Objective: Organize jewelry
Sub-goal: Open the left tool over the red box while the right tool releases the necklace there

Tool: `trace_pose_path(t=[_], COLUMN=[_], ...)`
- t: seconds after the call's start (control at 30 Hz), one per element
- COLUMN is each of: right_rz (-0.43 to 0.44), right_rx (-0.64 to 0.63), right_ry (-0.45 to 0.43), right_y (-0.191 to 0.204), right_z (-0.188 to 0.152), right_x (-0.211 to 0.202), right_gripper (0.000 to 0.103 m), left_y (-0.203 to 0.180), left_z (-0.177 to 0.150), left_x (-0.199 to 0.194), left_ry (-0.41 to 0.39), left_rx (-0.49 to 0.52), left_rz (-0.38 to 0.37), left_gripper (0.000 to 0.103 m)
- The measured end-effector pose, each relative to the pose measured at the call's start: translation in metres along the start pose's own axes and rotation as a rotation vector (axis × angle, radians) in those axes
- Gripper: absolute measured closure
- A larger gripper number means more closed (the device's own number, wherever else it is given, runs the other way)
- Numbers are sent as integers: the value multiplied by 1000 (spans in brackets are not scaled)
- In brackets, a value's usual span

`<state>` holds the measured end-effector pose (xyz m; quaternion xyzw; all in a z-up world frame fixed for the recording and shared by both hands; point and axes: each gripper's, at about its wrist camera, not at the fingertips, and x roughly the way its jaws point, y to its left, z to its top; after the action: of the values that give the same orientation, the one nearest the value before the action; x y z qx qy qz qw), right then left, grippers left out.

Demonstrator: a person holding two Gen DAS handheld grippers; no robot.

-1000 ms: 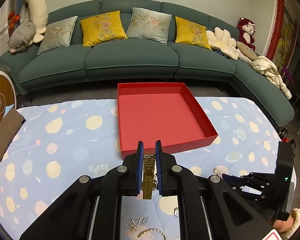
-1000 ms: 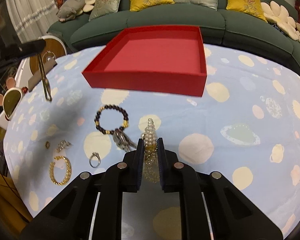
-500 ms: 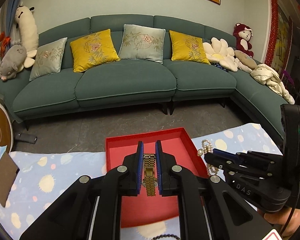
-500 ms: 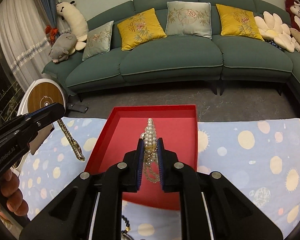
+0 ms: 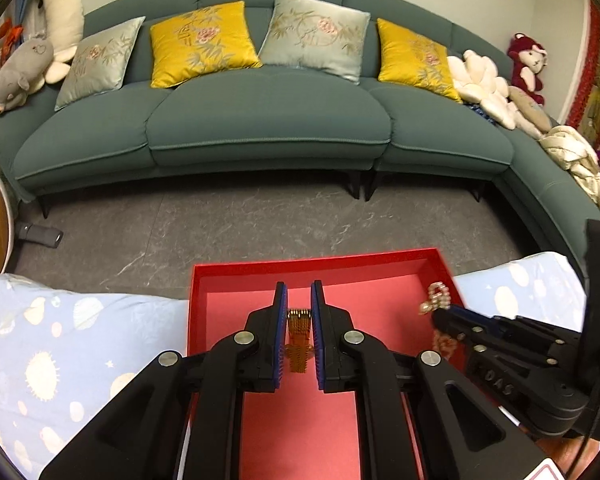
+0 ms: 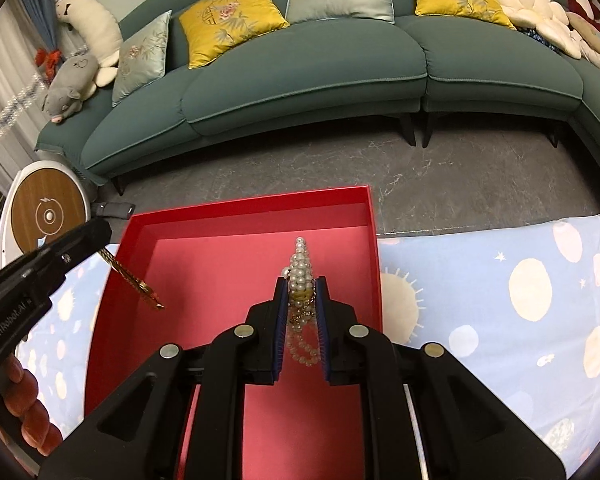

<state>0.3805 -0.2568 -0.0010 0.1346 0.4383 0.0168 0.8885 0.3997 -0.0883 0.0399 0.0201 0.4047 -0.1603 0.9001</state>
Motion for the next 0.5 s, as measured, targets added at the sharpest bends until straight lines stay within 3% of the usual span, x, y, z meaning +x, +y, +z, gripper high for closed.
trace_pose_path(t=[0.07,0.1,0.13,0.3,0.5], right_rz=[-13,-20,-11,36,39], right_rx=[9,19,32,28,-50], right_ry=[-16,-30,-53,-141,-189], right_y=[-3,-5,-8,-12,-3], right_z=[-1,-2,-3,-17,-61], right_x=[1,1,-4,-55,-144], right_gripper=[79,61,58,58,55], left_y=[-1,-1,1,12,24], left_z=[-6,-8,-9,-18,-46], left_x=[4,4,2,-38,-119], left_ry=[-18,-19,-21,-58,-92], left_rx=[-1,-5,-14,-85,-134], left_rz=[48,71,72,54,53], left_gripper=[81,75,67,53,45])
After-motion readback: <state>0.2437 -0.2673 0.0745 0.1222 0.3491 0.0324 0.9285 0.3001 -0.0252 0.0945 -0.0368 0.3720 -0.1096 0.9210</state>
